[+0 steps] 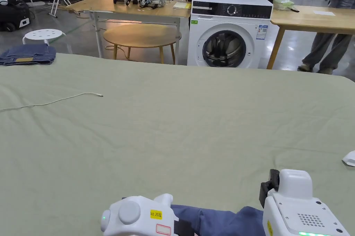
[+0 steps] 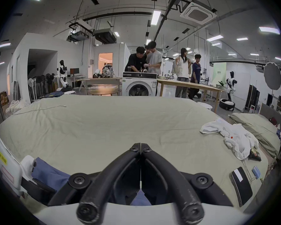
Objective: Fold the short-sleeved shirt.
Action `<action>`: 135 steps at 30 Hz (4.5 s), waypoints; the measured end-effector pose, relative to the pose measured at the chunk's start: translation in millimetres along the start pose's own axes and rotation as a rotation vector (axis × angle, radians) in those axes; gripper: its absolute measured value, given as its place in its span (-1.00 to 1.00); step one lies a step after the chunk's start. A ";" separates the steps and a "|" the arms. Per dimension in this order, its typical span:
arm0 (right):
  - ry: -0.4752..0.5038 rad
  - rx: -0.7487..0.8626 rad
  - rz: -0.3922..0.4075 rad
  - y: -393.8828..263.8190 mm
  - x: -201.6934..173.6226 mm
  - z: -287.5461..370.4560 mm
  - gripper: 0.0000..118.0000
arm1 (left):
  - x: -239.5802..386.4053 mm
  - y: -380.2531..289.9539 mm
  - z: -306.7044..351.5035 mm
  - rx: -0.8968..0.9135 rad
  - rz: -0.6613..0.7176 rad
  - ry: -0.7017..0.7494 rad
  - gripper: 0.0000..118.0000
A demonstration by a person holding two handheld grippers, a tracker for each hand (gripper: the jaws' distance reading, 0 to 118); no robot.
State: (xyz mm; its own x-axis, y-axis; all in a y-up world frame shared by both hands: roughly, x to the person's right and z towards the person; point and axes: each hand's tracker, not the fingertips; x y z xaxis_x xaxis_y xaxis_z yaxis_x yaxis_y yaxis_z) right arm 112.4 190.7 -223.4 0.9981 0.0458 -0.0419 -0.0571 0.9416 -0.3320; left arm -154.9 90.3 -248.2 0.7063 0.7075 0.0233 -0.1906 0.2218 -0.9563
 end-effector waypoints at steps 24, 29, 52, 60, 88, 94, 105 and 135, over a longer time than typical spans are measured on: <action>0.024 0.069 -0.003 18.2 -9.3 3.7 -1.00 | -89.8 17.3 172.3 0.267 0.019 0.060 0.22; 0.025 0.057 -0.004 14.8 -10.4 3.0 -1.00 | -133.5 5.2 146.8 0.193 0.125 -0.038 0.22; 0.019 0.032 -0.001 12.0 -10.5 1.0 -1.00 | -122.0 -3.4 173.1 0.328 0.076 -0.171 -0.96; 0.046 0.034 0.009 14.1 -21.1 -3.5 -1.00 | -102.7 -11.3 267.6 0.399 0.070 0.087 -0.96; 0.017 0.014 -0.037 5.7 4.1 3.4 -1.00 | 70.0 29.6 63.1 0.064 -0.157 0.129 -0.96; -0.011 -0.001 -0.046 2.2 18.9 2.6 -1.00 | 70.4 25.8 -9.1 -0.026 -0.164 0.244 -0.96; -0.028 -0.010 -0.047 2.3 22.4 6.3 -1.00 | 72.7 21.8 23.6 0.055 -0.144 0.007 0.23; -0.011 -0.019 -0.041 7.8 7.6 -0.8 -1.00 | 72.9 18.7 21.5 0.157 -0.239 0.078 -1.00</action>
State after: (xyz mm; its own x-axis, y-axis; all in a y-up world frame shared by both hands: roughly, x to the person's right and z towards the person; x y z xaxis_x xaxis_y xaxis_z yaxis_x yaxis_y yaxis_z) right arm 119.5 198.1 -227.1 0.9998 0.0116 -0.0173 -0.0169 0.9364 -0.3506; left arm -121.6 160.4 -258.2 0.7928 0.5708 0.2140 -0.1115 0.4809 -0.8697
